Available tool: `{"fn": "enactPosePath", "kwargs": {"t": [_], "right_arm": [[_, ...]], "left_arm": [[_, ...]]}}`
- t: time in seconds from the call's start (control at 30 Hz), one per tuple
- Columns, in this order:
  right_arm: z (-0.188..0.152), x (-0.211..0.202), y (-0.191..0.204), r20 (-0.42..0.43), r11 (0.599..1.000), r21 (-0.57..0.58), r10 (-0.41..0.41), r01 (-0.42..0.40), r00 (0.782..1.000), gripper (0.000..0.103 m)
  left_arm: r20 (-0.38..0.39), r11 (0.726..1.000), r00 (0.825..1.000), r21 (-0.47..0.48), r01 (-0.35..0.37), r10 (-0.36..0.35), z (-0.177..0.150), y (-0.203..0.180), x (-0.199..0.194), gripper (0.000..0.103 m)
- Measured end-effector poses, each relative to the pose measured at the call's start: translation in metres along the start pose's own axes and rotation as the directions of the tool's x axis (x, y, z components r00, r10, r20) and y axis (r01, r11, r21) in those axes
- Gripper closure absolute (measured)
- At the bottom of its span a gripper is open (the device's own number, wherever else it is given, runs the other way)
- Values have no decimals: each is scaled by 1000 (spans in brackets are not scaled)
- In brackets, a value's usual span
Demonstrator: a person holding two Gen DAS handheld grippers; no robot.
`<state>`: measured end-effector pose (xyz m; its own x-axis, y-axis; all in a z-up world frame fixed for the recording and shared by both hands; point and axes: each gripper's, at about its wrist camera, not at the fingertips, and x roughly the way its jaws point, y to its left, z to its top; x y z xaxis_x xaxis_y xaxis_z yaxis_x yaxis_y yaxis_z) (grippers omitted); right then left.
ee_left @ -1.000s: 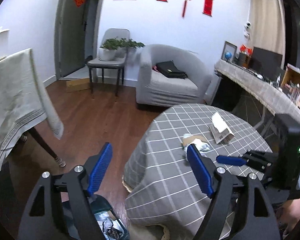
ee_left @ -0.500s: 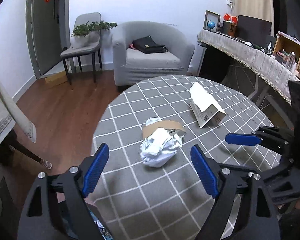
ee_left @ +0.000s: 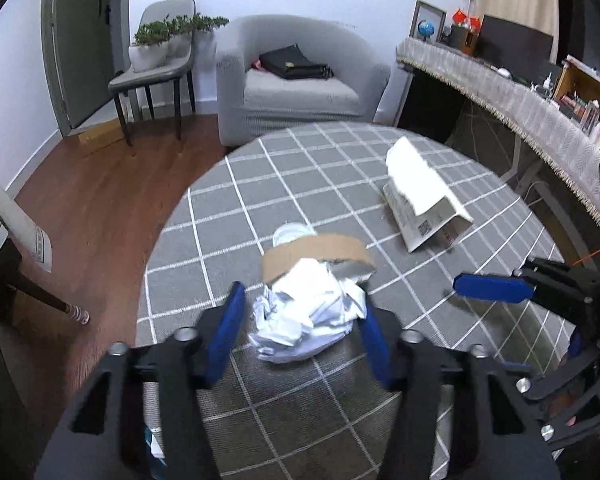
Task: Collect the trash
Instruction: 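Grasp the crumpled paper ball with the left tool while the right tool grasps the cardboard tape ring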
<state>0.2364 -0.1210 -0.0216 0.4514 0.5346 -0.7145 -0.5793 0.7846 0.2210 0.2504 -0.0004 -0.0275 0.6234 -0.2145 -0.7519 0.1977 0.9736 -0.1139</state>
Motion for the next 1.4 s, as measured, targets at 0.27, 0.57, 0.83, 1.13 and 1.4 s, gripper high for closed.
{"fn": "enactPosePath", "kwargs": {"t": [0.27, 0.57, 0.83, 1.13, 1.4], "right_arm": [[6, 2, -2, 8, 1000, 8, -6, 6, 1000, 36], [13, 9, 7, 12, 1000, -25, -1, 1, 1000, 36], [35, 31, 18, -6, 994, -105, -40, 39, 999, 36], [43, 57, 14, -51, 988, -139, -69, 62, 996, 41], [48, 68, 30, -85, 977, -207, -70, 51, 994, 61]], "left_arm": [[-13, 1000, 1000, -10, 19, -19, -7, 10, -10, 55], [17, 999, 999, -15, 29, -29, -15, 22, -35, 55], [25, 997, 999, -74, 24, -22, -21, 44, -50, 55], [33, 993, 999, -112, 24, -20, -27, 69, -62, 55], [40, 992, 999, -125, 23, -19, -34, 83, -71, 55]]}}
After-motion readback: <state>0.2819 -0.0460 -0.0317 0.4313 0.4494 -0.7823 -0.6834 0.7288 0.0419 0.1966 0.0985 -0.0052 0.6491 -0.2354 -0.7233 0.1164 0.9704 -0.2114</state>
